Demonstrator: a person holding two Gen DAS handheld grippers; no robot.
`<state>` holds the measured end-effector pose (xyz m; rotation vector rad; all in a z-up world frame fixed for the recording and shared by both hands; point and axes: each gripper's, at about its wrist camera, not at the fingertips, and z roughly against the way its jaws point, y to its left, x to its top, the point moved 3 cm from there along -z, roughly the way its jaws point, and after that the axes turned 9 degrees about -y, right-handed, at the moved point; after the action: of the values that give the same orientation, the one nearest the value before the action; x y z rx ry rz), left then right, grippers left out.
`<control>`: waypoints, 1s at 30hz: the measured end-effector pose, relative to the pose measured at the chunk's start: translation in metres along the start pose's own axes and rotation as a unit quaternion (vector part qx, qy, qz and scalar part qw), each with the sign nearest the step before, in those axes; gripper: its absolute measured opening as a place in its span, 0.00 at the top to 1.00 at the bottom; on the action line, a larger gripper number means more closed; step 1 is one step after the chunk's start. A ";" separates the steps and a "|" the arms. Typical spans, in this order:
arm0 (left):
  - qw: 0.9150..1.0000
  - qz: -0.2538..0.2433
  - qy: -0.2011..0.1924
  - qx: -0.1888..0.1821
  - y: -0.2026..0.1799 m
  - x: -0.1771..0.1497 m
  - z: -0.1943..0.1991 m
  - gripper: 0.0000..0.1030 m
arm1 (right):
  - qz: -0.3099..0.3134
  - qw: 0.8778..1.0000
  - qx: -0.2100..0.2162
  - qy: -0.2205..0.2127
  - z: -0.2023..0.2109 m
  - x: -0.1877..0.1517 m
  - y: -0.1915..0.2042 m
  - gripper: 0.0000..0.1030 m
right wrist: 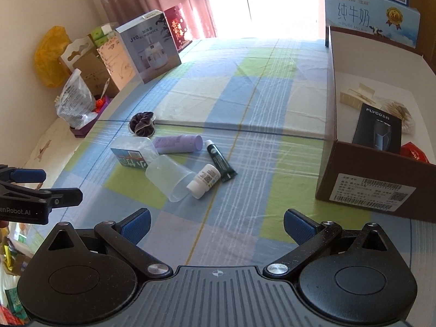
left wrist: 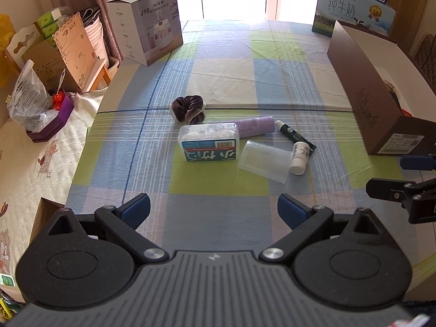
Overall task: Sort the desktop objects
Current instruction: 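Withdraw both tools from the brown box back over the table, then grasp the white pill bottle with the right tool while the left tool grasps the cotton-pad box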
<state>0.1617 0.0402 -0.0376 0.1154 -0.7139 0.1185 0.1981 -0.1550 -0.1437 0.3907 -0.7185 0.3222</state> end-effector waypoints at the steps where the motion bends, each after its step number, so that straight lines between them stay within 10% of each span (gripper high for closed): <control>1: 1.000 0.000 0.001 0.000 0.002 0.000 -0.002 0.04 | -0.003 1.000 -0.003 0.000 -0.002 0.000 0.001 0.02; 6: 1.000 -0.004 0.001 0.002 0.010 -0.001 -0.011 0.04 | -0.014 0.999 -0.028 -0.012 -0.016 0.002 0.004 0.03; 17: 1.000 -0.022 -0.005 -0.003 0.025 0.014 -0.051 0.04 | -0.045 0.998 -0.033 -0.009 -0.061 0.000 0.016 0.52; 30: 0.999 -0.037 0.007 -0.024 0.024 0.028 -0.100 0.04 | -0.090 0.994 -0.064 0.003 -0.108 0.005 0.009 0.60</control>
<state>0.2440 0.0801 -0.0928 0.0939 -0.6964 0.0311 0.2598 -0.0978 -0.2128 0.3302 -0.6884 0.1074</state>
